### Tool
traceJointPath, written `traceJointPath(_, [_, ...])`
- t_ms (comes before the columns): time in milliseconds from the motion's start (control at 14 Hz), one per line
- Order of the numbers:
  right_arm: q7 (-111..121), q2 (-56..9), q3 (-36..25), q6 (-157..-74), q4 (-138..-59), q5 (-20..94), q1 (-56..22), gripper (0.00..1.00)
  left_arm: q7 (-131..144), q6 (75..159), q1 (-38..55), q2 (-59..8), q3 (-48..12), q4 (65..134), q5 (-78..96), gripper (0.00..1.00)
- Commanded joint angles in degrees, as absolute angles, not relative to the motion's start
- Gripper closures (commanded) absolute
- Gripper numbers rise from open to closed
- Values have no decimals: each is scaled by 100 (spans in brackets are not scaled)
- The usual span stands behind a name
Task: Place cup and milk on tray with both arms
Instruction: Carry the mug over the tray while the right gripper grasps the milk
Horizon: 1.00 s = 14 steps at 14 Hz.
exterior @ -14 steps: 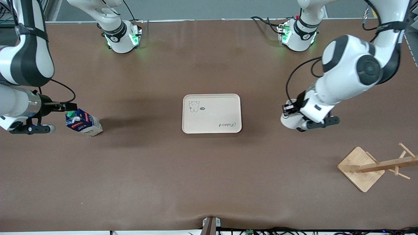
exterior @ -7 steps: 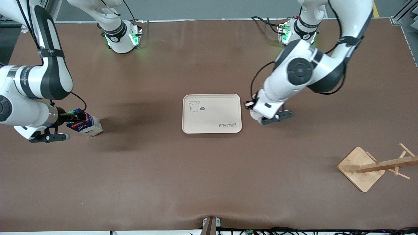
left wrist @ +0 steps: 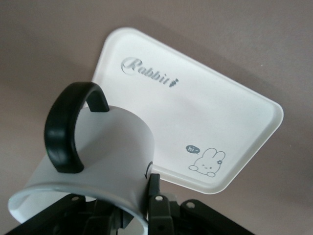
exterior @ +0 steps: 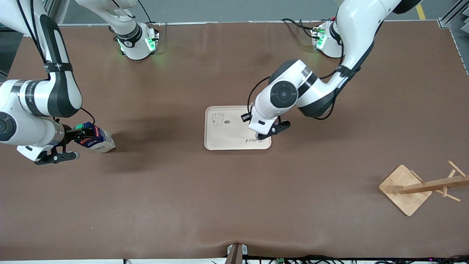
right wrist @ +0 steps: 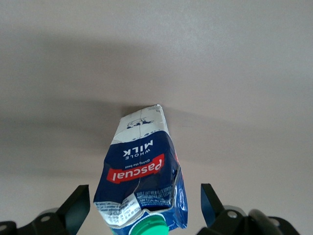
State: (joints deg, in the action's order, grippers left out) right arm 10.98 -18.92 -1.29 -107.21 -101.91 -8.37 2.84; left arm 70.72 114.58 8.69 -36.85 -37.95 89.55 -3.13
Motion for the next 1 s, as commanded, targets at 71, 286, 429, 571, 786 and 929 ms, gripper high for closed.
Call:
traceJointPath(71, [1160,-1907,-62,-10740,-10300,-984,369,0,7330,11364,1125,-4446,-3665,8377,-369,100])
traceJointPath(286, [1169,-1916,-62,-11256,-10729,-976,422,0,7339,11373,1318,-4824,-3639,8113,-369,100])
traceJointPath(429, [1247,-1907,-62,-11452,-10916,-976,475,35,7313,11399,1310,-4974,-3621,8077,-308,100])
traceJointPath(571, [1441,-1916,-62,-11443,-10925,-967,475,100,7304,11426,1310,-5045,-3621,8086,-150,100])
traceJointPath(786, [1406,-1872,-9,-10990,-10663,-827,387,100,7269,11426,1318,-5133,-3621,8095,-114,100])
traceJointPath(929, [1398,-1898,-9,-10112,-10031,-415,282,100,7251,11426,1318,-5142,-3621,8095,-114,100])
